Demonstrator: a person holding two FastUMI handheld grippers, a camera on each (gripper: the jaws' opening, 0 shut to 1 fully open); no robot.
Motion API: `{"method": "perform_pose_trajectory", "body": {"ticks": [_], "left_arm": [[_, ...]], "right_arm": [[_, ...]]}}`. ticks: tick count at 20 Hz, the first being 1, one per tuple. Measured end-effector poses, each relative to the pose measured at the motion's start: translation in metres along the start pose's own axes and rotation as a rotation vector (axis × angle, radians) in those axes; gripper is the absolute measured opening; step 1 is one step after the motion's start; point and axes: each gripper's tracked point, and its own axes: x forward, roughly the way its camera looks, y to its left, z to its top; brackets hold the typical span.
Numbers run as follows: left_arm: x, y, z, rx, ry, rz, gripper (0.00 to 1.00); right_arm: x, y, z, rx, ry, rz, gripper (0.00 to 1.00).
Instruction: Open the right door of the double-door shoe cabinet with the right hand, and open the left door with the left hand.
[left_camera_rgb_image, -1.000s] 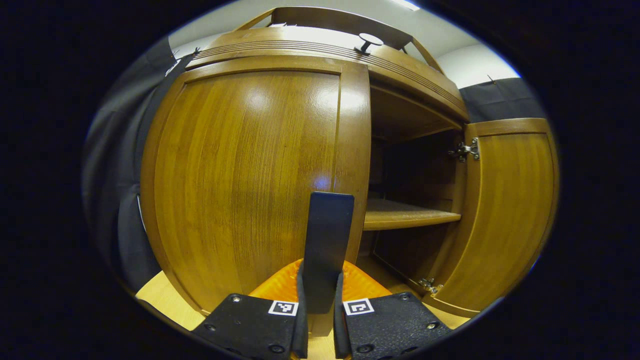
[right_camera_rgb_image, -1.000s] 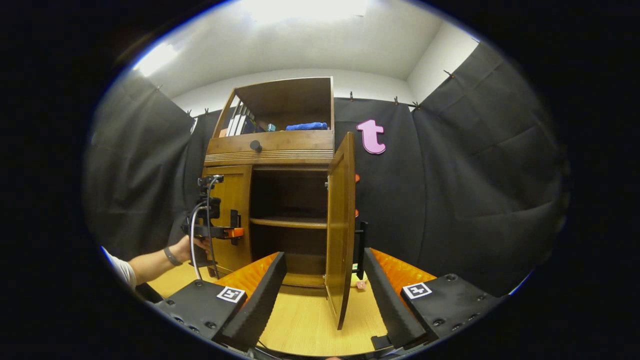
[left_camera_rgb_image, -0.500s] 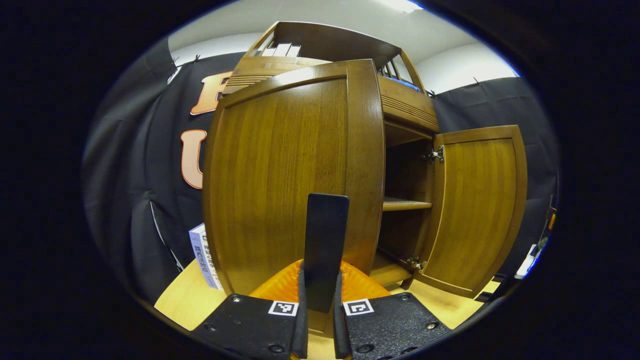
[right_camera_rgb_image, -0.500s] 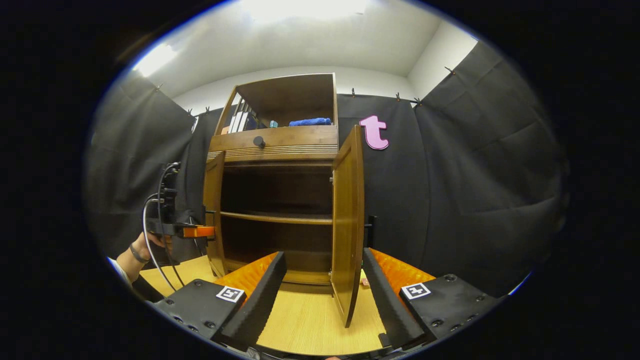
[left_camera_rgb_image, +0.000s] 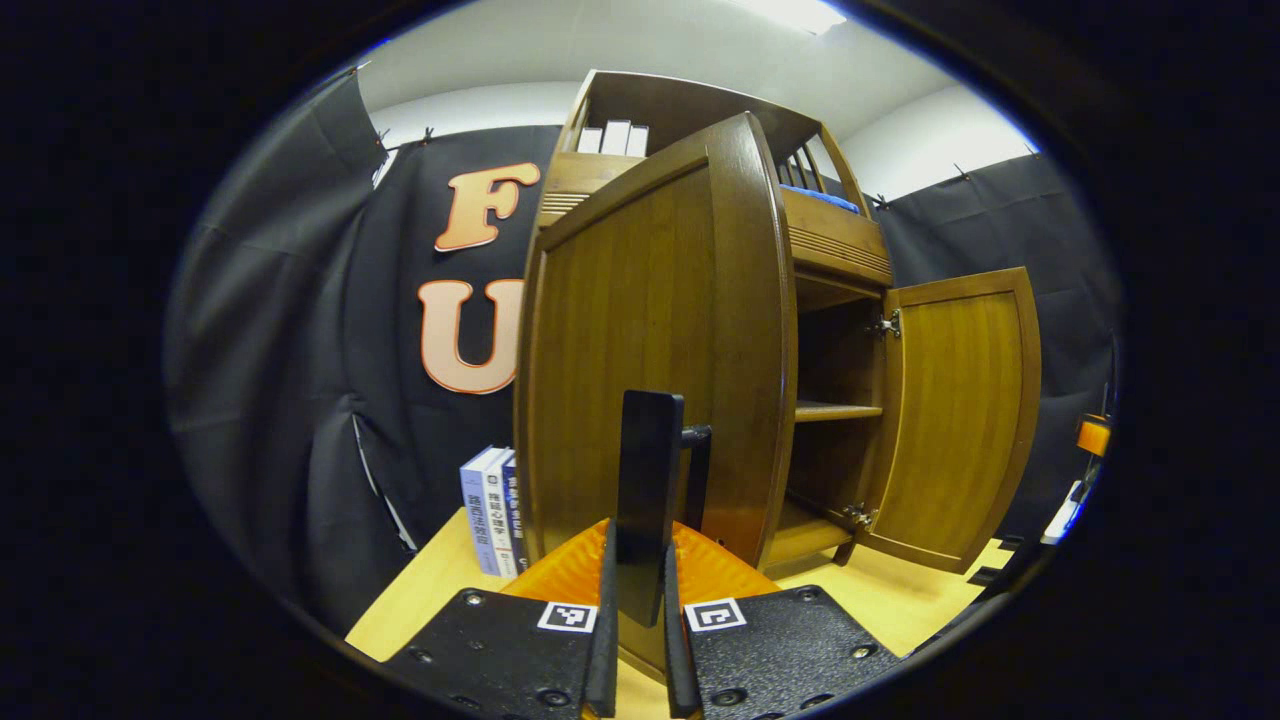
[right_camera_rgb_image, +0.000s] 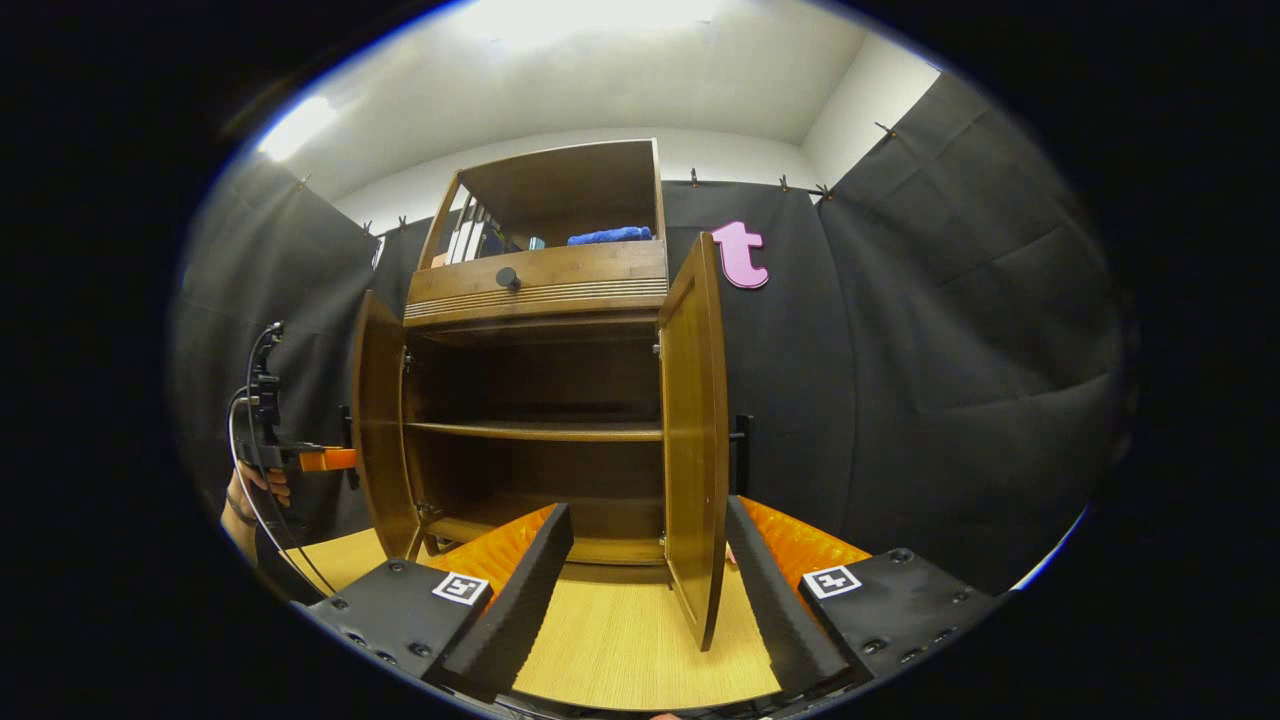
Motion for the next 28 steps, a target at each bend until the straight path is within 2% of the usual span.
{"method": "perform_pose_trajectory", "body": {"ticks": [2,5,7,8,10,12,13,17,18,19,20,21,23,24,26,27,28], "left_arm": [[-0.010,0.023,0.006,-0.003,-0.029,0.042,0.19],[-0.025,0.070,0.027,0.036,-0.113,0.156,0.16],[-0.019,0.075,0.025,0.017,-0.103,0.126,0.00],[-0.021,0.076,0.024,0.008,-0.095,0.114,0.05],[-0.020,0.084,0.025,0.009,-0.087,0.091,0.06],[-0.021,0.083,0.024,0.012,-0.086,0.047,0.09],[-0.021,0.081,0.024,0.024,-0.089,0.020,0.09],[-0.022,0.088,0.021,0.064,-0.089,-0.033,0.11],[-0.025,0.090,0.022,0.069,-0.090,-0.042,0.11],[-0.028,0.092,0.020,0.070,-0.090,-0.050,0.11],[-0.031,0.093,0.018,0.069,-0.089,-0.057,0.11],[-0.035,0.092,0.016,0.066,-0.088,-0.063,0.11],[-0.044,0.092,0.015,0.064,-0.087,-0.064,0.11],[-0.050,0.092,0.015,0.068,-0.090,-0.062,0.11],[-0.065,0.093,0.017,0.078,-0.104,-0.049,0.11],[-0.071,0.096,0.017,0.084,-0.106,-0.034,0.11],[-0.078,0.097,0.017,0.085,-0.111,-0.027,0.11]], "right_arm": [[0.005,-0.003,-0.005,-0.006,0.010,-0.009,0.98],[0.012,-0.003,-0.014,0.009,0.032,-0.017,1.00],[0.016,-0.004,-0.018,0.023,0.042,-0.021,1.00],[0.018,-0.005,-0.019,0.029,0.045,-0.025,1.00],[0.022,-0.006,-0.021,0.043,0.048,-0.032,1.00],[0.024,-0.008,-0.023,0.063,0.047,-0.038,0.94],[0.025,-0.010,-0.024,0.074,0.051,-0.040,0.99],[0.029,-0.017,-0.028,0.093,0.061,-0.059,1.00],[0.030,-0.018,-0.028,0.093,0.058,-0.064,0.94],[0.030,-0.019,-0.028,0.094,0.055,-0.068,0.98],[0.030,-0.020,-0.027,0.095,0.052,-0.072,1.00],[0.030,-0.020,-0.027,0.097,0.052,-0.072,0.89],[0.031,-0.018,-0.026,0.097,0.051,-0.072,0.89],[0.030,-0.018,-0.027,0.094,0.051,-0.071,0.98],[0.030,-0.019,-0.028,0.089,0.051,-0.071,0.98],[0.030,-0.019,-0.029,0.088,0.052,-0.071,0.89],[0.031,-0.019,-0.028,0.086,0.052,-0.071,0.89]]}}
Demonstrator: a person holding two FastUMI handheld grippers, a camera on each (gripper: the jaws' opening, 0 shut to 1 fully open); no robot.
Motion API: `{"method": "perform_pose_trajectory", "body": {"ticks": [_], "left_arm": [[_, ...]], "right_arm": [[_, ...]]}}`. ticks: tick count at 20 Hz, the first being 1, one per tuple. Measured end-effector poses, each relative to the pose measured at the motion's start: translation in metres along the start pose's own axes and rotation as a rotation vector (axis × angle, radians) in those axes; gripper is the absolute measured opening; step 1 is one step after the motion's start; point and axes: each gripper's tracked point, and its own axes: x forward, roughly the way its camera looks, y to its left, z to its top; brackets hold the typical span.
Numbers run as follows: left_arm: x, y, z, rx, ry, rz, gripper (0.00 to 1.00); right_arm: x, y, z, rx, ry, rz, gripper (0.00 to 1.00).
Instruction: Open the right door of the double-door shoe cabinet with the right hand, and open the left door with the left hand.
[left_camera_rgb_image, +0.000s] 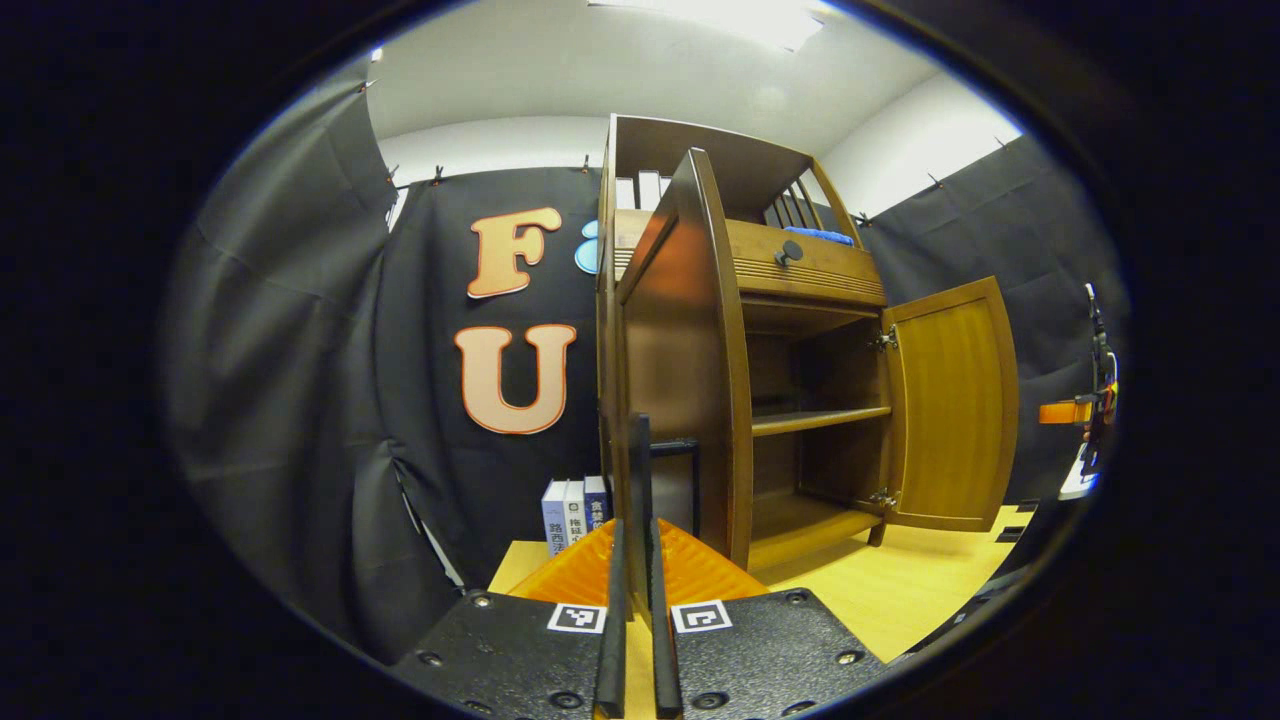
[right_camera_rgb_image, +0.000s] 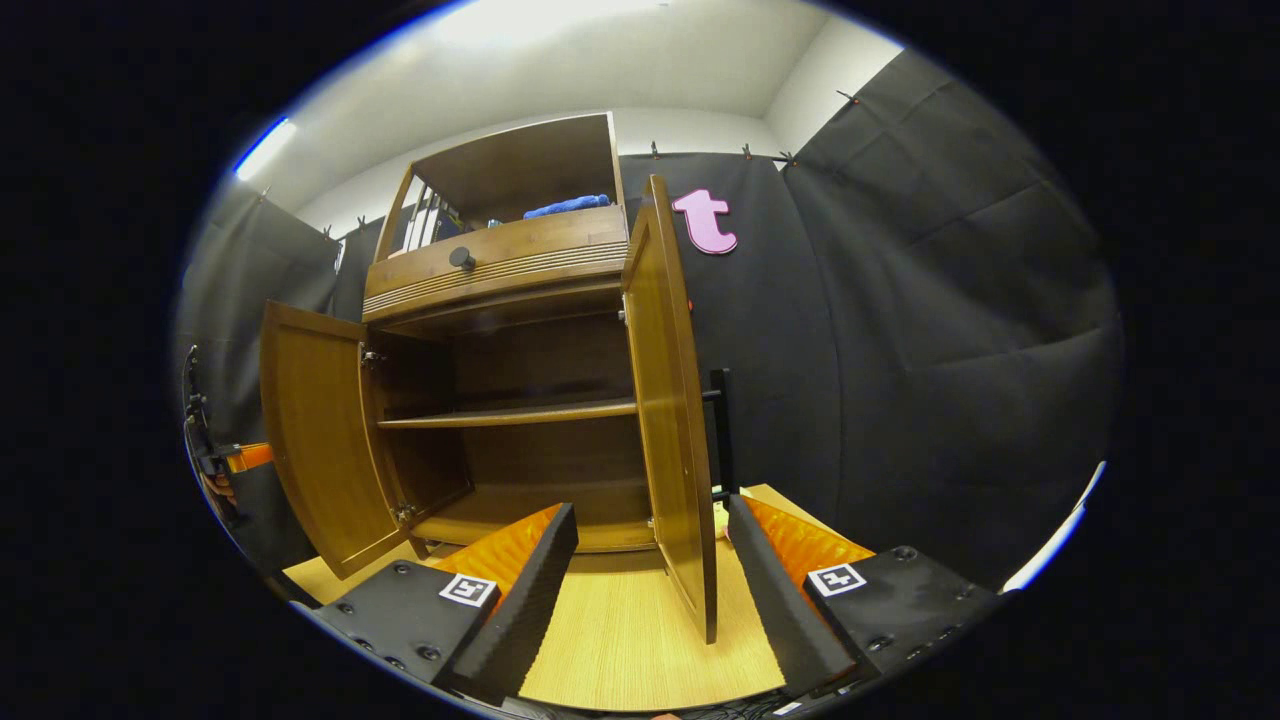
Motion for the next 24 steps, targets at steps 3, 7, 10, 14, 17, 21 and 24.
{"method": "perform_pose_trajectory", "body": {"ticks": [3,7,10,14,17,21,24], "left_arm": [[-0.021,0.002,0.008,-0.029,-0.014,0.029,0.11],[-0.039,-0.012,0.025,-0.082,-0.042,0.060,0.10],[-0.042,-0.052,0.038,-0.119,-0.052,0.016,0.00],[-0.037,-0.096,0.060,-0.179,-0.101,-0.057,0.06],[-0.027,-0.125,0.069,-0.212,-0.109,-0.107,0.06],[-0.004,-0.151,0.073,-0.227,-0.095,-0.137,0.07],[0.018,-0.168,0.071,-0.209,-0.084,-0.123,0.11]], "right_arm": [[0.001,0.003,0.002,0.001,-0.006,0.010,0.98],[0.007,0.015,0.003,-0.008,-0.008,0.033,0.89],[0.008,0.023,0.009,-0.021,-0.025,0.051,0.98],[0.009,0.029,0.017,-0.032,-0.050,0.069,0.98],[0.007,0.034,0.028,-0.033,-0.090,0.076,0.98],[0.006,0.043,0.042,-0.055,-0.143,0.085,0.98],[0.005,0.049,0.047,-0.071,-0.154,0.096,0.89]]}}
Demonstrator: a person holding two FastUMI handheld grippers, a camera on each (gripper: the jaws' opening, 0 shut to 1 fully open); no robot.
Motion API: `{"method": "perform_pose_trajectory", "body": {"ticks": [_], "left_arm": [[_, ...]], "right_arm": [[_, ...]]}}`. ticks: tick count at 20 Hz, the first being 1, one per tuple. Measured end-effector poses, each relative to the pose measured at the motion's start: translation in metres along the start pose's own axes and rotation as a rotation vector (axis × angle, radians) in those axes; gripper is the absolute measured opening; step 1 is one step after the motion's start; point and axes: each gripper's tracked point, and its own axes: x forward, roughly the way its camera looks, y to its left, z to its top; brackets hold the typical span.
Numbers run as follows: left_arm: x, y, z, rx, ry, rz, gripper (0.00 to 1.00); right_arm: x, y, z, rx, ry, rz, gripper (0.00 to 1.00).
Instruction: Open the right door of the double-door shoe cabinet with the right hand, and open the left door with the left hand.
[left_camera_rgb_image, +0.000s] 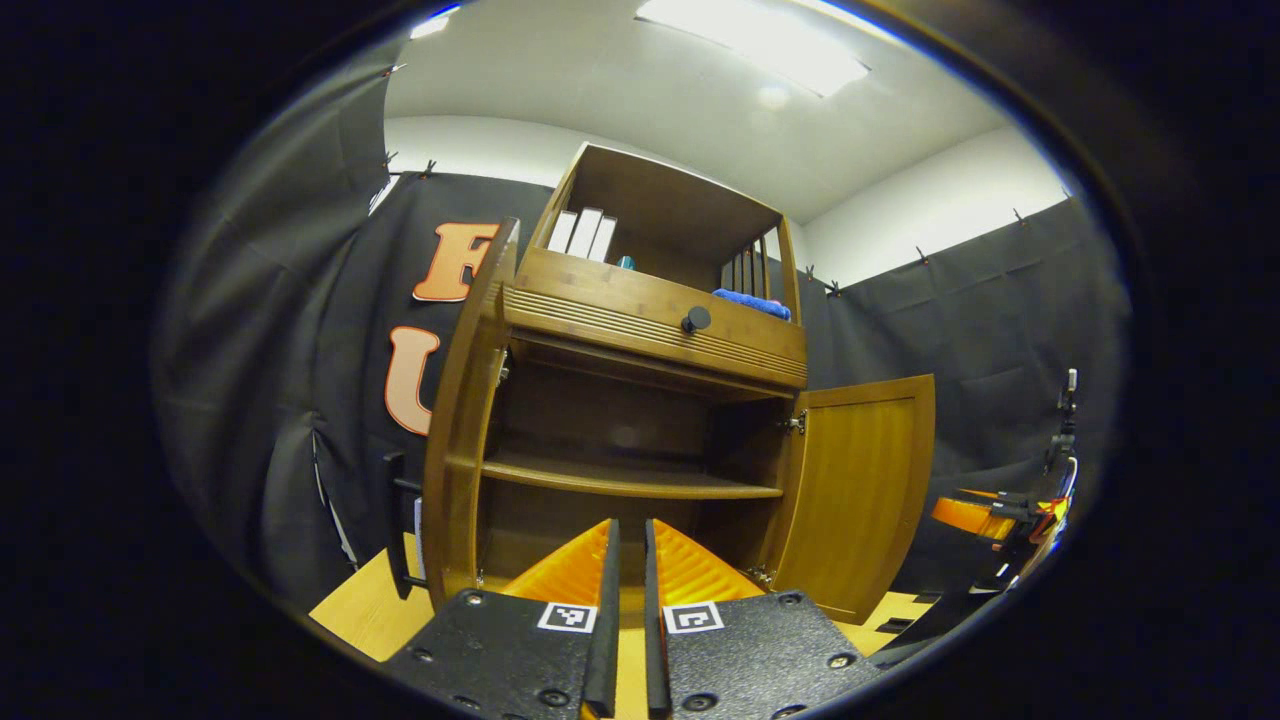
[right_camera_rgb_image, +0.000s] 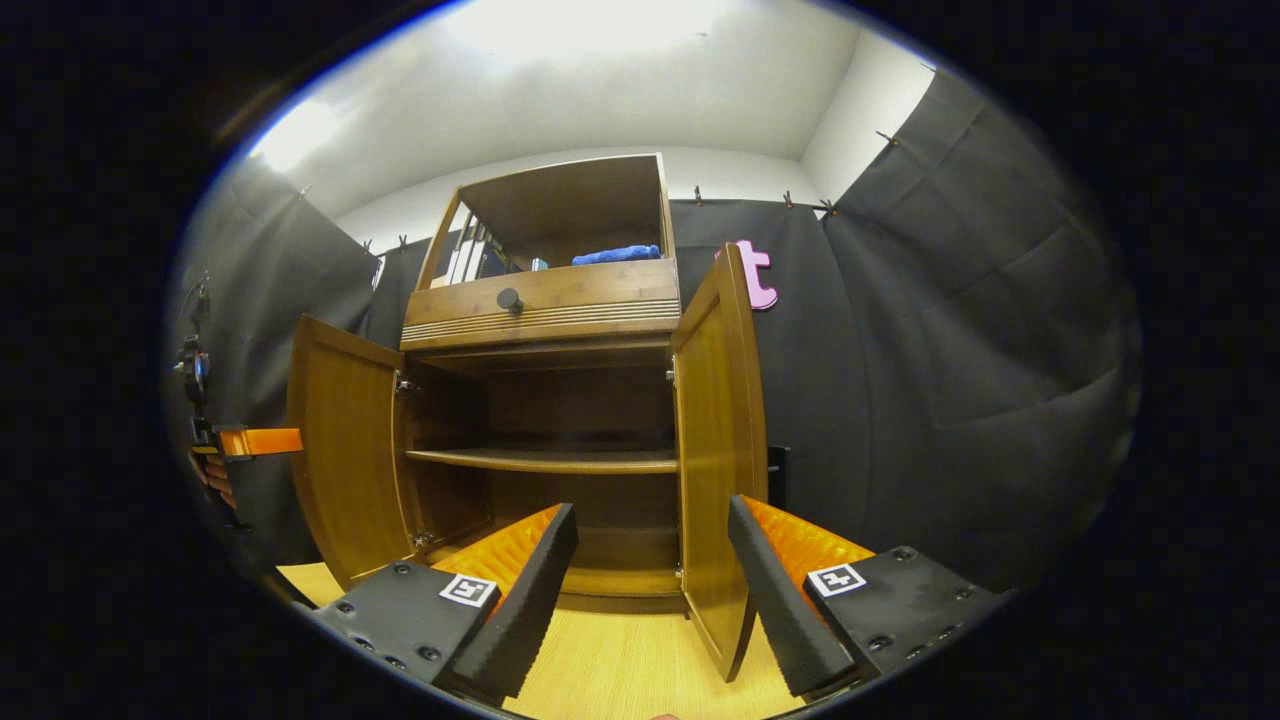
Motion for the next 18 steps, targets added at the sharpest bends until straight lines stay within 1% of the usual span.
{"method": "perform_pose_trajectory", "body": {"ticks": [1,3,4,5,8,10,11,12,13,14,15,16,17,18], "left_arm": [[0.007,-0.005,-0.003,0.002,0.004,-0.004,0.15],[0.015,-0.013,-0.010,0.014,0.010,-0.004,0.20],[0.020,-0.014,-0.012,0.019,0.011,0.000,0.31],[0.024,-0.015,-0.016,0.024,0.018,0.007,0.27],[0.034,-0.023,-0.018,0.016,0.026,0.005,0.34],[0.039,-0.023,-0.019,0.033,0.031,0.020,0.53],[0.040,-0.025,-0.019,0.041,0.028,0.020,0.68],[0.043,-0.027,-0.019,0.048,0.028,0.016,0.72],[0.044,-0.026,-0.021,0.057,0.031,0.015,0.80],[0.046,-0.027,-0.021,0.064,0.035,0.016,0.87],[0.047,-0.026,-0.022,0.069,0.037,0.020,0.95],[0.048,-0.025,-0.021,0.073,0.036,0.024,0.95],[0.048,-0.024,-0.020,0.078,0.029,0.027,0.93],[0.048,-0.023,-0.018,0.081,0.023,0.030,0.95]], "right_arm": [[0.000,0.005,0.001,0.003,0.001,0.012,1.00],[-0.001,0.011,-0.001,0.004,0.013,0.037,0.89],[-0.001,0.013,-0.003,0.003,0.022,0.047,0.89],[0.000,0.015,-0.005,0.002,0.031,0.054,0.89],[0.006,0.017,-0.009,0.001,0.050,0.068,0.89],[0.010,0.017,-0.011,0.003,0.062,0.077,0.89],[0.011,0.017,-0.011,0.009,0.057,0.082,0.89],[0.013,0.017,-0.009,0.013,0.049,0.085,0.89],[0.014,0.016,-0.007,0.016,0.046,0.084,0.89],[0.016,0.016,-0.006,0.017,0.043,0.083,0.98],[0.017,0.015,-0.005,0.015,0.043,0.079,0.98],[0.017,0.015,-0.004,0.014,0.039,0.077,0.98],[0.016,0.014,-0.001,0.011,0.031,0.076,0.89],[0.015,0.014,0.001,0.009,0.023,0.074,0.89]]}}
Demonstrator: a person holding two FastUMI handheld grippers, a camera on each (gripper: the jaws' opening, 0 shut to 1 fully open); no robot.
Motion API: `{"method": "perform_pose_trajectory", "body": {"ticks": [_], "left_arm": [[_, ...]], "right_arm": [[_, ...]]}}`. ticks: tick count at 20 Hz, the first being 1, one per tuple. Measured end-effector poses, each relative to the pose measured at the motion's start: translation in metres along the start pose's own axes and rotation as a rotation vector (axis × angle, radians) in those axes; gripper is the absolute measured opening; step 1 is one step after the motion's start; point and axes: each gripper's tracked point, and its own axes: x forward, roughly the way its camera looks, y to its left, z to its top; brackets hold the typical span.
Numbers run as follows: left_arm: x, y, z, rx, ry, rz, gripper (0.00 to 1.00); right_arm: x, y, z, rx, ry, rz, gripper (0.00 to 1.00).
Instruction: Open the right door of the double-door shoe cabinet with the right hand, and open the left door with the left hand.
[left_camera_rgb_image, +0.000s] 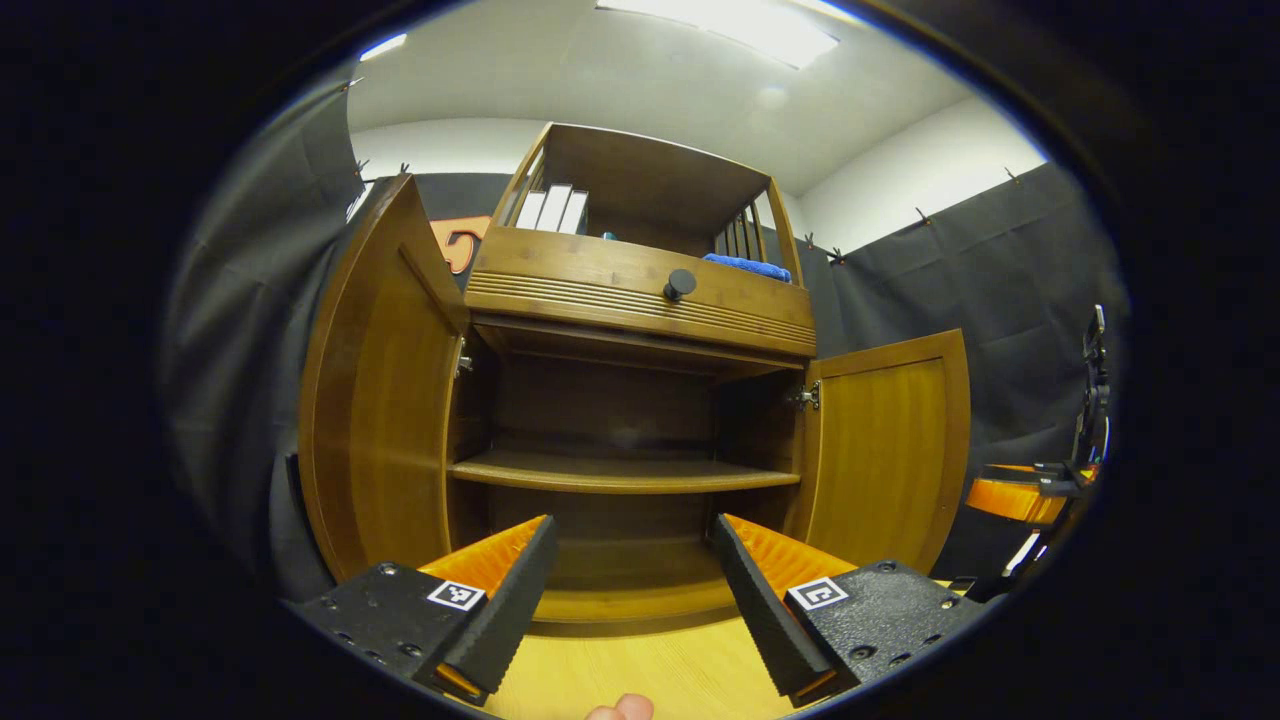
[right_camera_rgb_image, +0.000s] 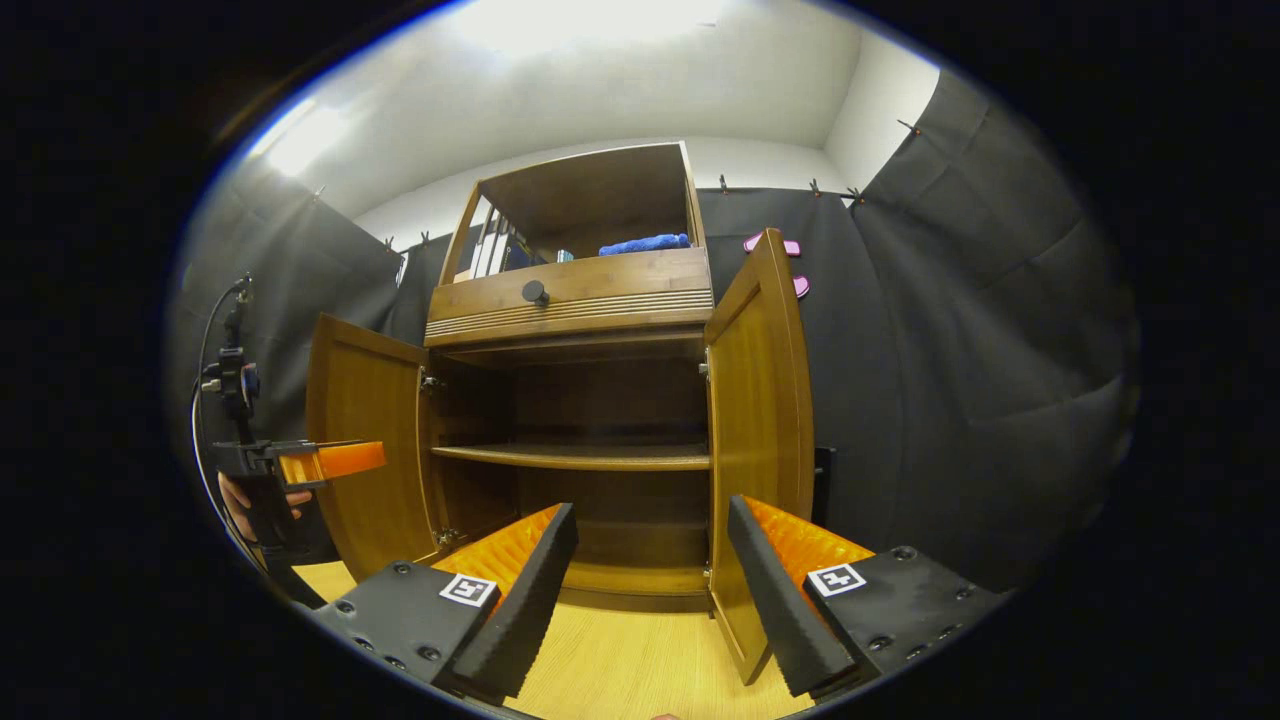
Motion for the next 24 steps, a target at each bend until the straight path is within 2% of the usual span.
{"method": "perform_pose_trajectory", "body": {"ticks": [1,8,10,11,16,17,18,19,21,22,23,24], "left_arm": [[0.001,0.000,0.001,0.000,-0.006,0.003,0.97],[0.000,-0.004,0.002,0.029,-0.014,0.005,0.93],[-0.003,-0.002,0.004,0.031,-0.020,0.009,0.97],[-0.004,-0.001,0.005,0.033,-0.022,0.012,0.95],[-0.005,-0.001,0.002,0.034,-0.016,0.014,0.93],[-0.004,0.000,0.000,0.035,-0.009,0.016,0.93],[-0.003,0.001,-0.001,0.033,-0.005,0.016,0.93],[-0.004,0.002,-0.003,0.029,-0.002,0.015,0.95],[-0.003,0.004,-0.005,0.023,0.003,0.019,0.93],[-0.003,0.005,-0.005,0.022,0.000,0.022,0.95],[-0.001,0.005,-0.004,0.023,-0.003,0.024,0.95],[0.000,0.006,-0.005,0.023,-0.001,0.026,0.95]], "right_arm": [[-0.001,0.000,0.002,-0.003,-0.007,-0.001,0.89],[-0.001,-0.001,-0.003,0.009,0.004,-0.002,0.89],[-0.002,-0.003,-0.002,0.015,0.001,-0.005,0.89],[-0.002,-0.003,-0.001,0.018,-0.005,-0.001,0.98],[-0.002,0.000,0.000,0.009,-0.008,0.002,0.98],[-0.001,0.002,-0.002,0.008,-0.003,0.006,0.89],[-0.001,0.004,-0.004,0.006,0.004,0.008,0.98],[-0.001,0.004,-0.006,0.003,0.009,0.009,0.98],[0.000,0.004,-0.007,-0.004,0.019,0.008,0.98],[0.000,0.004,-0.006,-0.007,0.018,0.008,0.89],[0.000,0.005,-0.004,-0.011,0.014,0.005,0.98],[0.000,0.004,-0.003,-0.016,0.010,0.001,0.98]]}}
